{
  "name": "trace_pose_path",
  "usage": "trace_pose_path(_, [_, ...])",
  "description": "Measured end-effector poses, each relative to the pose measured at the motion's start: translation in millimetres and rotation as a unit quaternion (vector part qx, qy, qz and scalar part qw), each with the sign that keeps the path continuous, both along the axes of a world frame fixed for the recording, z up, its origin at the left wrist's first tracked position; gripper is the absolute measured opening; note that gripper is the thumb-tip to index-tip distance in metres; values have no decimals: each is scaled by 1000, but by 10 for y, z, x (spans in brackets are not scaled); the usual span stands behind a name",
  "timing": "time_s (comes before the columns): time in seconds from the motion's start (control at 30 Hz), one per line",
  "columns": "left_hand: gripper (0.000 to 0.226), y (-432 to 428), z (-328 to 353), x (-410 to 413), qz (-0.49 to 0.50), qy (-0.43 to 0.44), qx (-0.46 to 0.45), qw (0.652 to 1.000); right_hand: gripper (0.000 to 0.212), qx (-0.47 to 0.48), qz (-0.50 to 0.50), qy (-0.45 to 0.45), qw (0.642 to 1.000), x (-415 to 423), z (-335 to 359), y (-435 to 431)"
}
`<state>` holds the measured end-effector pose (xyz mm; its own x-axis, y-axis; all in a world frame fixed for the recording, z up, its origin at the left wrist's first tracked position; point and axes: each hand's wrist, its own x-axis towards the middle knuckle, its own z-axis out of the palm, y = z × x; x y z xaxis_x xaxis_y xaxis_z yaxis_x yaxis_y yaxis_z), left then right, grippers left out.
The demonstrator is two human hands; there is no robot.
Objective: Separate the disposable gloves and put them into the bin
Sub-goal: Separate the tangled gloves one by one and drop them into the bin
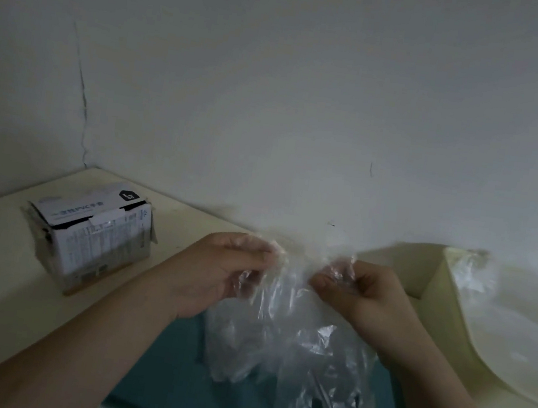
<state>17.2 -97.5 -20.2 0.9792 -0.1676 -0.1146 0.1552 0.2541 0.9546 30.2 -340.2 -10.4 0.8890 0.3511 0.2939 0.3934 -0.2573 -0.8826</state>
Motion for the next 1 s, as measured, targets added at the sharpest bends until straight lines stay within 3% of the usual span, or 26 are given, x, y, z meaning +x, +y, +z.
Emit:
trace_pose_path(0.1, [15,-46,-29,-7,3,-19,7,1000,18,17,39,16,999,-19,-12,19])
trace_pose_path(0.37, [44,-9,-51,-4,2,-10,16,1000,26,103,4,75,992,-6,-73,36])
trace_pose_path(0.47, [41,33,-40,29,20,-11,16,1000,33,129,-19,68,989,32,-86,-9])
trace_pose_path(0.57, [26,56,-71,60,49,-17,14,999,18,139,-38,65,987,42,-85,-20])
trace_pose_path(0.63, [4,60,-110,67,59,-39,59,996,15,132,-42,66,988,55,-102,-9])
trace_pose_path(0.7, [9,49,-143,80,63,-60,106,991,15,123,-31,77,989,70,-129,-5])
trace_pose_path(0.83, [14,16,-156,96,95,-42,107,989,22,94,4,141,986,66,-159,-18])
trace_pose_path(1.0, [13,26,-128,99,134,-61,108,983,28,-26,18,155,987,98,-303,2])
